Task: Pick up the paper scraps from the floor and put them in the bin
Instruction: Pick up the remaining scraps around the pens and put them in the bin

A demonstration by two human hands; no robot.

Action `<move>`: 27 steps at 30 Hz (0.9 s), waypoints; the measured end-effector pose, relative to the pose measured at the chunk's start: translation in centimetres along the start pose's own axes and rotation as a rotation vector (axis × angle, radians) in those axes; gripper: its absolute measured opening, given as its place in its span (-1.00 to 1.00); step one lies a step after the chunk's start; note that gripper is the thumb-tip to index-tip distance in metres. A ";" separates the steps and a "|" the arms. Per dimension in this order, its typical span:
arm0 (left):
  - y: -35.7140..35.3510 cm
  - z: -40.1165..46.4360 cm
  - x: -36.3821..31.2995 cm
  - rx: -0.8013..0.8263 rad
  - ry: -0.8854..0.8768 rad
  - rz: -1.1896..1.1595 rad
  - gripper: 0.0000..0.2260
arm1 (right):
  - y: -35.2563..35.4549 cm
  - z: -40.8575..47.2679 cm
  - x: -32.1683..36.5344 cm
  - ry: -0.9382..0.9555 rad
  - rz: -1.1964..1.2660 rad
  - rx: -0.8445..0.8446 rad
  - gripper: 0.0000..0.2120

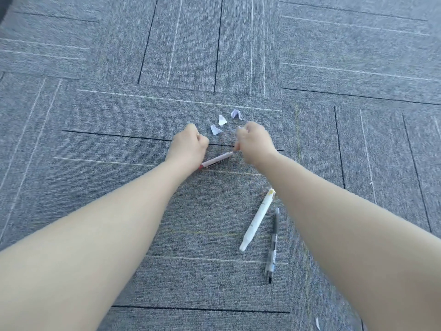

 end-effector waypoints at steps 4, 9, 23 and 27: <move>0.5 1.0 -0.9 -0.067 -0.006 -0.140 -0.96 | 1.5 1.1 0.8 0.011 0.016 -0.034 -0.94; -0.3 2.1 -2.9 -0.041 -0.148 0.104 -0.87 | 1.3 2.9 2.5 0.096 -0.199 -0.020 -0.67; -4.0 3.5 -5.1 0.034 -0.464 0.669 -0.84 | 0.0 4.7 4.2 0.191 -0.675 -0.044 -0.94; -4.0 3.8 -4.6 0.047 -0.446 0.637 -0.87 | 1.0 4.2 2.8 0.140 -0.394 -0.007 -0.87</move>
Point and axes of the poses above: each hand's wrist, its own z-axis towards the middle knuckle, its own y-axis out of the back of the hand, x = y × z, the point moved 7 cm from there along z, towards the middle knuckle, and after that the axes turned 7 degrees about -z, right-handed, at the moved point
